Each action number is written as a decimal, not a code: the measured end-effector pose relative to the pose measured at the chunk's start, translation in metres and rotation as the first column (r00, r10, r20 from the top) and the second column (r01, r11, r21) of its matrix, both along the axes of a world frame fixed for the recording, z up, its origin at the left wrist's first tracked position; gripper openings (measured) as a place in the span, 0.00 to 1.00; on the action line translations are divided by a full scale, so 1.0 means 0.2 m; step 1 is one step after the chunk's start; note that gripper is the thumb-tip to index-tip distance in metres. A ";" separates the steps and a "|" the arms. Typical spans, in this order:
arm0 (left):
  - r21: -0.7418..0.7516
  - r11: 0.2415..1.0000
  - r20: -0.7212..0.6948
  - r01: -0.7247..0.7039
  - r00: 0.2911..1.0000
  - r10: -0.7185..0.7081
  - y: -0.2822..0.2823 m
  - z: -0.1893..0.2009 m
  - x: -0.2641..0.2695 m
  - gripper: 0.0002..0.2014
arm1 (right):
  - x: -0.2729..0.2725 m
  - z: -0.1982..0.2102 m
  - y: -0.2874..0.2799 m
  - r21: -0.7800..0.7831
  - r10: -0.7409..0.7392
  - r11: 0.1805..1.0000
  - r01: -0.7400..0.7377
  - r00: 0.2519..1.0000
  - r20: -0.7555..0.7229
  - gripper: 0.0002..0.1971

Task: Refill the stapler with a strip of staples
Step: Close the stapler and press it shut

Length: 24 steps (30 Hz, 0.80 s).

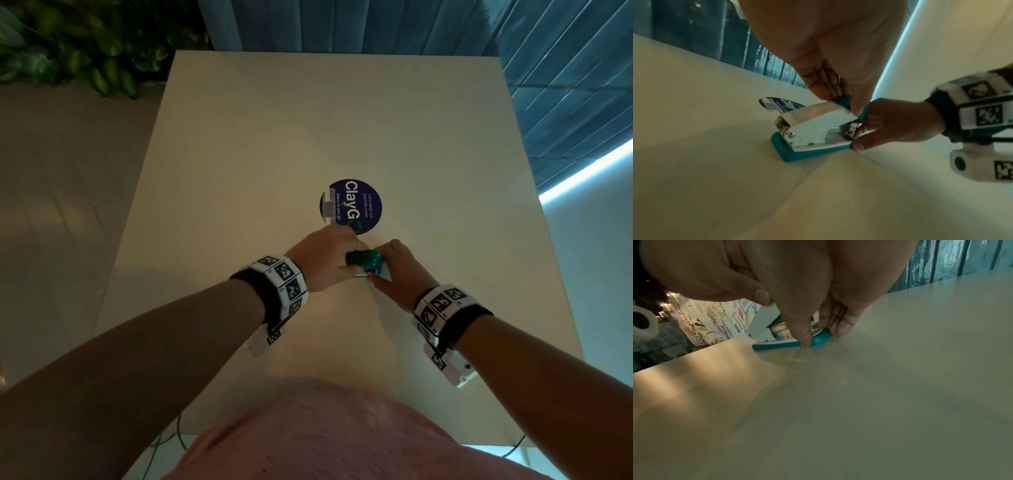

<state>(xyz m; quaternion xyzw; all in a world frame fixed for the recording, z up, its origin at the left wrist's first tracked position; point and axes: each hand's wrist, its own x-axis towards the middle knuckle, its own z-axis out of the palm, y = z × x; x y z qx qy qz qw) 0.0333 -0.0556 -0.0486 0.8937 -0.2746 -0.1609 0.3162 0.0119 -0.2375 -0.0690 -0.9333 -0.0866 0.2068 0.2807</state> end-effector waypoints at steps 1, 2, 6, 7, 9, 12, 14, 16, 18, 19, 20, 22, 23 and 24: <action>0.036 0.999 -0.015 0.021 1.000 -0.020 -0.01 -0.01 0.01 0.17 | 0.00 -0.01 0.00 0.006 0.003 1.000 -0.003 1.000 0.004 0.13; 0.063 0.997 -0.024 0.037 0.999 -0.035 -0.01 -0.01 0.02 0.17 | 0.00 -0.01 0.00 0.010 0.003 1.000 -0.003 1.000 0.005 0.13; 0.101 0.992 -0.014 0.073 0.997 -0.072 -0.01 -0.03 0.03 0.17 | 0.00 -0.02 -0.01 0.013 0.008 1.000 -0.008 1.000 0.010 0.15; 0.110 0.991 -0.005 0.083 0.997 -0.083 -0.01 -0.04 0.04 0.17 | 0.01 -0.03 -0.01 0.007 0.015 1.000 -0.015 1.000 0.011 0.15; 0.129 0.987 -0.001 0.098 0.995 -0.098 -0.02 -0.04 0.04 0.17 | 0.01 -0.03 -0.01 0.004 0.023 1.000 -0.023 1.000 0.009 0.15; 0.151 0.982 -0.014 0.110 0.994 -0.109 -0.02 -0.03 0.05 0.17 | 0.01 -0.03 -0.02 0.003 0.027 1.000 -0.027 1.000 0.015 0.16; 0.160 0.979 -0.025 0.128 0.992 -0.126 -0.03 -0.03 0.06 0.17 | 0.01 -0.03 -0.02 -0.005 0.030 1.000 -0.030 0.999 0.012 0.16; 0.161 0.978 -0.034 0.131 0.991 -0.127 -0.04 -0.04 0.06 0.18 | 0.01 -0.02 -0.02 -0.011 0.032 0.999 -0.031 0.999 0.004 0.16; 0.126 0.987 -0.043 0.101 0.994 -0.097 -0.03 -0.04 0.05 0.18 | 0.01 -0.02 -0.02 -0.005 0.031 1.000 -0.031 0.999 0.008 0.16; 0.100 0.991 -0.044 0.085 0.996 -0.081 -0.03 -0.04 0.05 0.18 | 0.01 -0.02 -0.02 -0.002 0.028 1.000 -0.028 1.000 0.013 0.16; 0.077 0.994 -0.039 0.076 0.997 -0.073 -0.02 -0.04 0.04 0.19 | 0.00 -0.02 -0.02 0.004 0.021 1.000 -0.021 1.000 0.016 0.16; 0.071 0.996 -0.010 0.058 0.998 -0.057 0.02 -0.05 0.02 0.25 | 0.00 -0.03 -0.02 0.019 -0.001 1.000 0.000 1.000 0.030 0.16; 0.093 0.995 0.008 0.038 0.999 -0.039 0.05 -0.06 0.00 0.28 | -0.01 -0.03 -0.02 0.028 -0.014 1.000 0.013 0.999 0.038 0.17; 0.127 0.992 0.019 0.011 1.000 -0.014 0.09 -0.07 -0.01 0.29 | -0.01 -0.03 -0.02 0.042 -0.025 0.999 0.023 0.999 0.037 0.18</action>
